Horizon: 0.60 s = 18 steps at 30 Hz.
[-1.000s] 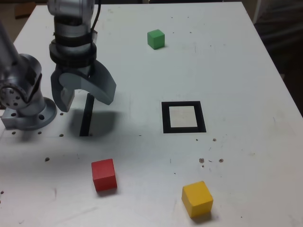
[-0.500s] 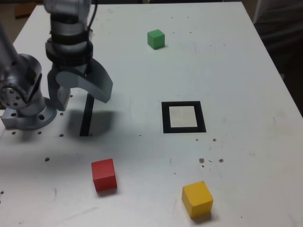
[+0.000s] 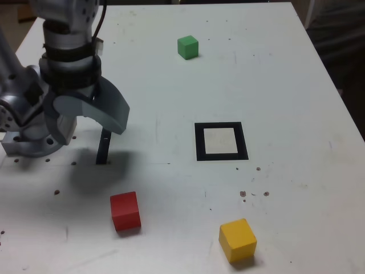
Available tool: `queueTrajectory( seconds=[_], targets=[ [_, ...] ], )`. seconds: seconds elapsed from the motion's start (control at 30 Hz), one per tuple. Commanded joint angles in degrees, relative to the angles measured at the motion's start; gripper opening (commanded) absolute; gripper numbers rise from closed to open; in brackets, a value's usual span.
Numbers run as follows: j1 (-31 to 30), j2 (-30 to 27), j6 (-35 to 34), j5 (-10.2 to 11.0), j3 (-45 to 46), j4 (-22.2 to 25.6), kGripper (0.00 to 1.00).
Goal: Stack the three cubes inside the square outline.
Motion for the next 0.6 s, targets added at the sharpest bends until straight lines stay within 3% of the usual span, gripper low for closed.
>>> queueTrajectory(
  seconds=[0.0,0.57],
  targets=[
    [-2.38,0.86,-2.34,-0.20,-1.52,0.68,1.00],
    [-17.21,7.85,-16.22,-0.82,-10.38,1.88,1.00]
  ],
)
